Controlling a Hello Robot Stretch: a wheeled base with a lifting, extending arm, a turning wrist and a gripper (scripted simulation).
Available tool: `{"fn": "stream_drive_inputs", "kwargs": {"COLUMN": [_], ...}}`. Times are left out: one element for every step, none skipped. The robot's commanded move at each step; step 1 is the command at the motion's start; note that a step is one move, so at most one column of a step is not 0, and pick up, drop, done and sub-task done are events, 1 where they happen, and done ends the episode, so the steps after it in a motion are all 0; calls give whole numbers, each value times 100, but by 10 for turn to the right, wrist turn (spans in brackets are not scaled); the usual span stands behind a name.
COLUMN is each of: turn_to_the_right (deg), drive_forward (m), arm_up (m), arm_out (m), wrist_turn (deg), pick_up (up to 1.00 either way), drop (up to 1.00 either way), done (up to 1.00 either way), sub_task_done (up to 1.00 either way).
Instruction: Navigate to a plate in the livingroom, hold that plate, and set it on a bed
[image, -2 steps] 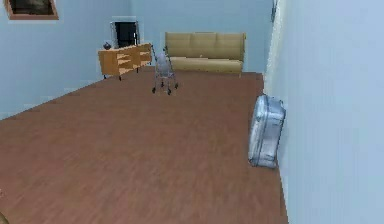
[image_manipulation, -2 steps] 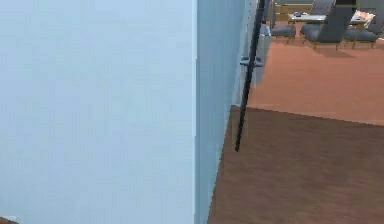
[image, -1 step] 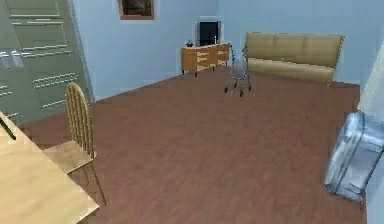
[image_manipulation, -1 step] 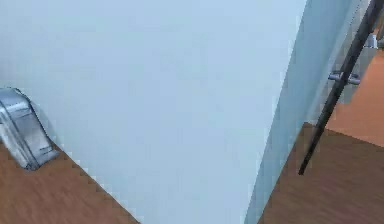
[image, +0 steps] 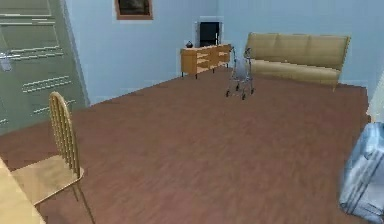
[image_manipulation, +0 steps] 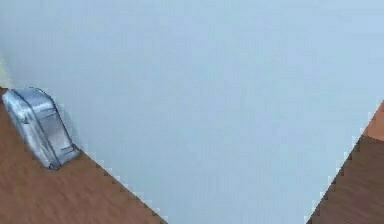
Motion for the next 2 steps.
{"fn": "stream_drive_inputs", "kwargs": {"turn_to_the_right": [-90,-30], "drive_forward": [0,0], "arm_up": [0,0], "arm_out": [0,0], "wrist_turn": [0,0], "pick_up": [0,0], "drop": [0,0], "done": [0,0], "sub_task_done": [0,0]}}
